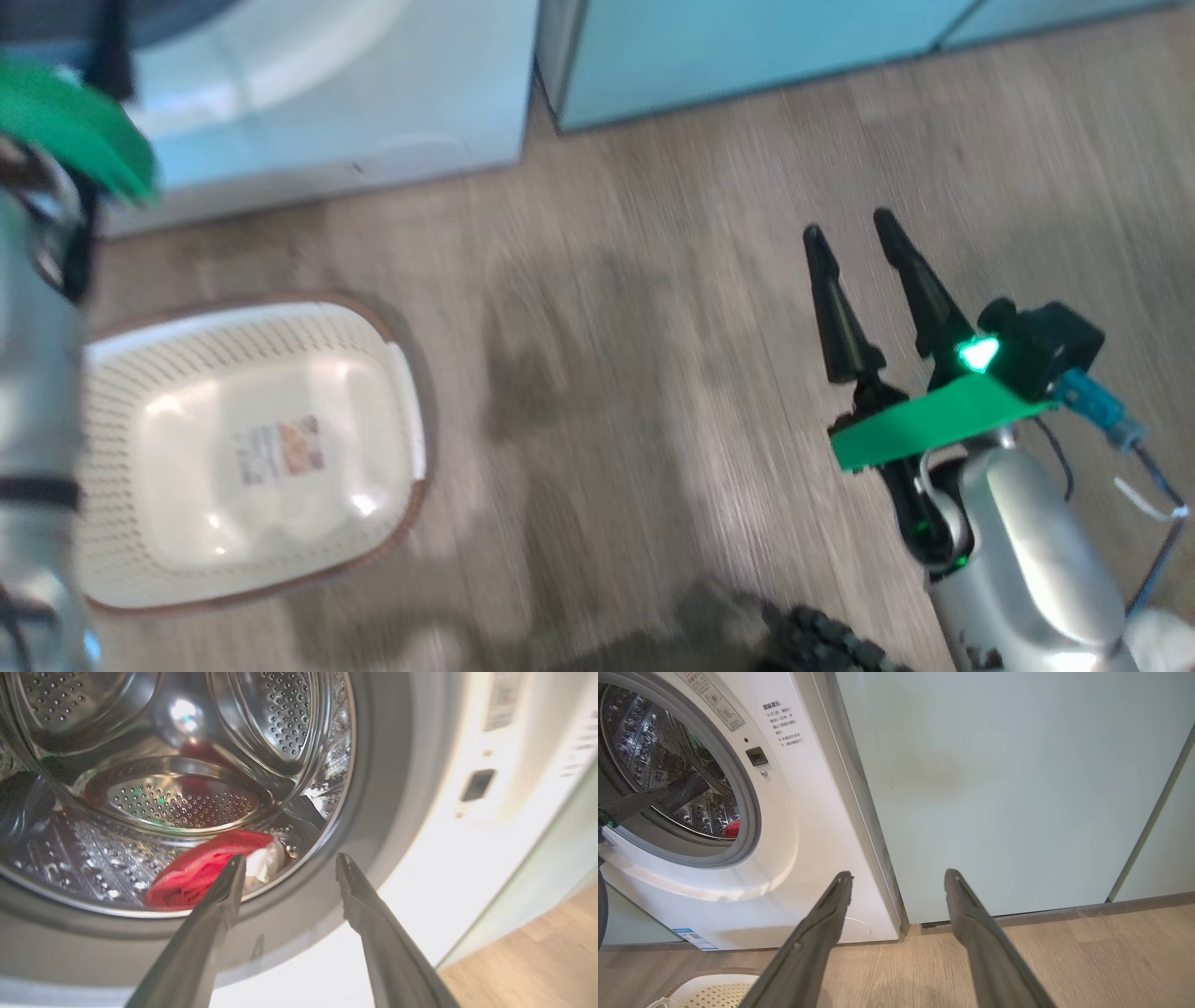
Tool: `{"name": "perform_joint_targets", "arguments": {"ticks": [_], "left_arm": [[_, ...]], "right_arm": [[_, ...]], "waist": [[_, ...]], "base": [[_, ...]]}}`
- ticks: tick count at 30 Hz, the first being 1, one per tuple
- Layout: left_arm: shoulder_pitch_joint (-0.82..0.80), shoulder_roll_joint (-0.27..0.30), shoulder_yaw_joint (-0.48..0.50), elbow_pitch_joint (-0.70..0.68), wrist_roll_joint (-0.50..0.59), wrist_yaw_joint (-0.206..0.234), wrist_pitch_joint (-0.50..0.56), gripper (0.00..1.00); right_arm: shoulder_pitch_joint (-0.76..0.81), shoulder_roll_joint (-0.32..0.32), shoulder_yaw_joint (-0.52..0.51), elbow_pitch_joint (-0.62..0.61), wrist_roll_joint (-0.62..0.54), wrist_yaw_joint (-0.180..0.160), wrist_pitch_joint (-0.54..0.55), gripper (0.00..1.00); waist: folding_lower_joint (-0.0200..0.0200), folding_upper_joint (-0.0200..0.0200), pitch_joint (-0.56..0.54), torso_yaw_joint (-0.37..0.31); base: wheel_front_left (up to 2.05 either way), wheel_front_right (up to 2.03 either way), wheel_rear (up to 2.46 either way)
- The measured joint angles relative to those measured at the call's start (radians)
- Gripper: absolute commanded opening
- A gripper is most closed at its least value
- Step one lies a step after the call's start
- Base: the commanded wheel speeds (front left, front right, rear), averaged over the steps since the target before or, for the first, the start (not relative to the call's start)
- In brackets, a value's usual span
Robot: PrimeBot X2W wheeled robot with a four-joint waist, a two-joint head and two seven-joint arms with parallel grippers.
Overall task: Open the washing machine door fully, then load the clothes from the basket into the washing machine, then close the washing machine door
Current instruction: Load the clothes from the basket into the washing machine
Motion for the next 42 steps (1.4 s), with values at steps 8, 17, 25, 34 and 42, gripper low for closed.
{"name": "perform_joint_targets", "arguments": {"ticks": [8, 17, 25, 34, 42], "left_arm": [[0.326, -0.117, 0.081, -0.167, -0.051, 0.008, 0.001, 1.0], [0.625, -0.205, 0.148, -0.409, 0.019, 0.036, 0.001, 1.0], [0.832, -0.271, 0.177, -0.549, 0.075, 0.044, 0.001, 1.0], [0.949, -0.296, 0.181, -0.614, 0.092, 0.052, 0.001, 1.0], [0.988, -0.299, 0.179, -0.621, 0.06, 0.068, 0.001, 1.0]], "right_arm": [[0.086, -0.001, -0.031, 0.023, -0.037, 0.0, 0.0, 1.0], [0.159, 0.0, -0.043, 0.04, -0.048, 0.0, 0.0, 1.0], [0.202, -0.001, -0.056, 0.048, -0.062, 0.0, 0.0, 1.0], [0.229, -0.001, -0.059, 0.037, -0.063, 0.0, 0.0, 1.0], [0.242, 0.0, -0.058, 0.036, -0.063, 0.0, 0.0, 1.0]], "waist": [[0.0, 0.0, -0.161, 0.063], [-0.0001, 0.0, -0.319, 0.127], [-0.0001, 0.0, -0.417, 0.163], [-0.0001, 0.0, -0.453, 0.186], [0.0, 0.0, -0.46, 0.195]], "base": [[0.0, 0.0, 0.0], [0.0, 0.0, 0.0], [0.0, 0.0, 0.0], [0.0, 0.0, 0.0], [0.0, 0.0, 0.0]]}}
